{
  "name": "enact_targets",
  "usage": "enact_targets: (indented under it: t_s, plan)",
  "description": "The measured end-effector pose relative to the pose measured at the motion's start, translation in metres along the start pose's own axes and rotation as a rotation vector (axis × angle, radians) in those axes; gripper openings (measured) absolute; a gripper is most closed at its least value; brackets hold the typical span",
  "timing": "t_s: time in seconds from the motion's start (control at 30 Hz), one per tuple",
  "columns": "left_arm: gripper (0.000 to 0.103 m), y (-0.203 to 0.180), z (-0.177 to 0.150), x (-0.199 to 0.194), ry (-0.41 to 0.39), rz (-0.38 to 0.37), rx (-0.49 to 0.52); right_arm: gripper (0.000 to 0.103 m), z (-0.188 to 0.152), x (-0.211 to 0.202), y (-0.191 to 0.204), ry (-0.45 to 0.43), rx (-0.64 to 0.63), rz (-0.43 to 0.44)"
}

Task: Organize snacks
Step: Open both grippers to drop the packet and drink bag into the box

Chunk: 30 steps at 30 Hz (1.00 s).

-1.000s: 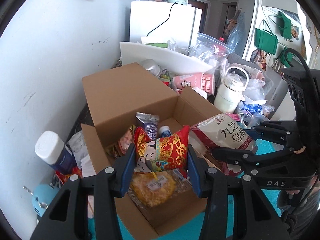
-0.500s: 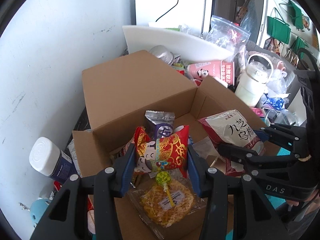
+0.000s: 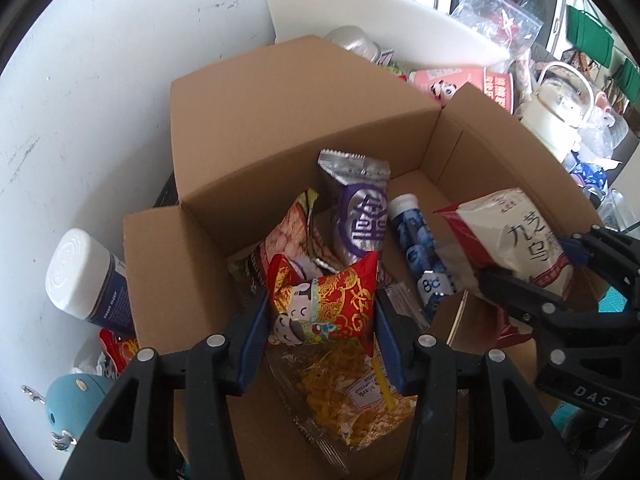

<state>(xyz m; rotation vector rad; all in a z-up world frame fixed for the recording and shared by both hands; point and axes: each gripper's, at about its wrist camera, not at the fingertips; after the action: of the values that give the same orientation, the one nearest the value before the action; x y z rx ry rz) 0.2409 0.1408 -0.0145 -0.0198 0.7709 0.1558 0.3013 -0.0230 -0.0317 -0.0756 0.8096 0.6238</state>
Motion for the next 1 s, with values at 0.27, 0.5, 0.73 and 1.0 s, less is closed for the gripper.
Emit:
enact_targets:
  t_s: [0.27, 0.5, 0.73, 1.0]
  plan:
    - [0.057, 0.001, 0.002, -0.007, -0.026, 0.018, 0.006, 0.062, -0.001, -0.008, 0.001, -0.002, 0.000, -0.040]
    - [0.074, -0.005, 0.012, -0.019, -0.064, 0.044, 0.013, 0.070, 0.004, -0.023, -0.003, -0.037, 0.024, -0.043]
    - [0.074, -0.009, 0.028, -0.041, -0.125, 0.050, 0.022, 0.070, 0.013, -0.037, -0.008, -0.054, 0.039, -0.069]
    - [0.074, -0.014, 0.044, -0.092, -0.222, 0.044, 0.023, 0.070, 0.029, -0.077, -0.004, -0.135, 0.021, -0.082]
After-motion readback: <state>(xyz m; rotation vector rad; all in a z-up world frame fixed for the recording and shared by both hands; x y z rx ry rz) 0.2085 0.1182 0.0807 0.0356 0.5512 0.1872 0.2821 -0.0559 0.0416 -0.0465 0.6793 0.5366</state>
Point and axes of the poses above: each gripper's, at about its wrist camera, not at the fingertips, and x roughly the way its jaws point, y to its left, z to its top, and after that the axes turned 15 degrees about -y, right-handed
